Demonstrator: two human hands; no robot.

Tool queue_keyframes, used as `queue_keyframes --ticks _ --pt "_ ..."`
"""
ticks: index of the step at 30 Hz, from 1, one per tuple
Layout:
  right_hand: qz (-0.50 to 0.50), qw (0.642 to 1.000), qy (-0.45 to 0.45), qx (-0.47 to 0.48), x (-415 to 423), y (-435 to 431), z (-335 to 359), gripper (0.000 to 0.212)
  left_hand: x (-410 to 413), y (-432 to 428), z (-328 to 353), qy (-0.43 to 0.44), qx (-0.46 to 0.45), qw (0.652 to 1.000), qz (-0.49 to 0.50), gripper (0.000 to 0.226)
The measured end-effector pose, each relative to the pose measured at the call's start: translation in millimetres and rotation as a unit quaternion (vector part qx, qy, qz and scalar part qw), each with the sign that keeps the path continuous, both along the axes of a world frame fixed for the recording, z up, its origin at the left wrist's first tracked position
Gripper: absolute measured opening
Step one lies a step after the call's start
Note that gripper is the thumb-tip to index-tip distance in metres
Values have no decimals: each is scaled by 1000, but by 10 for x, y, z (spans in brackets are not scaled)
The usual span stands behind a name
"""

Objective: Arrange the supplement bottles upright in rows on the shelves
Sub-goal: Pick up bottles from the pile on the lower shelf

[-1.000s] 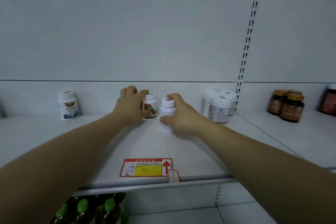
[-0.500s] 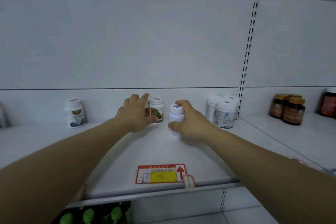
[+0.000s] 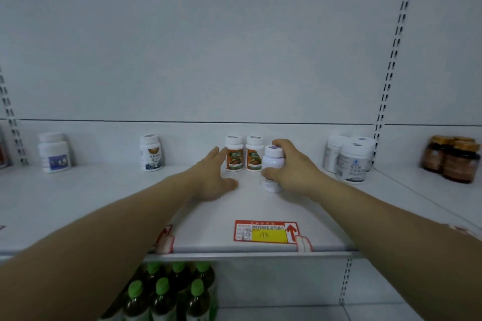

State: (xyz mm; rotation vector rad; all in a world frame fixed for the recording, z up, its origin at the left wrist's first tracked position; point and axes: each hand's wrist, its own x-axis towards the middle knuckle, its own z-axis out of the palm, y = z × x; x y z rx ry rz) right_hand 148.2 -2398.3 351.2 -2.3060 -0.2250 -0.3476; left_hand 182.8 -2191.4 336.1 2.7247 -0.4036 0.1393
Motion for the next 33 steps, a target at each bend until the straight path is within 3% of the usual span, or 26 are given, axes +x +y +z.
queue_keyframes --ticks 6,15,18,23,27,33 --pt "28 999 -5 -18 84 -5 16 63 11 -176 36 21 20 999 -22 83" --pt "95 995 -37 6 160 266 296 65 -389 251 191 57 64 994 71 75" --pt "139 988 -8 59 119 609 362 66 -682 588 178 86 85 987 105 73" --pt "182 982 3 54 2 1405 371 60 -1106 1265 167 83 81 981 156 67" --pt "226 968 39 100 -102 2104 330 45 -1344 1912 179 73 72 977 185 67" --pt "211 971 56 99 -193 3077 220 48 -1476 2979 135 71 40 976 202 67"
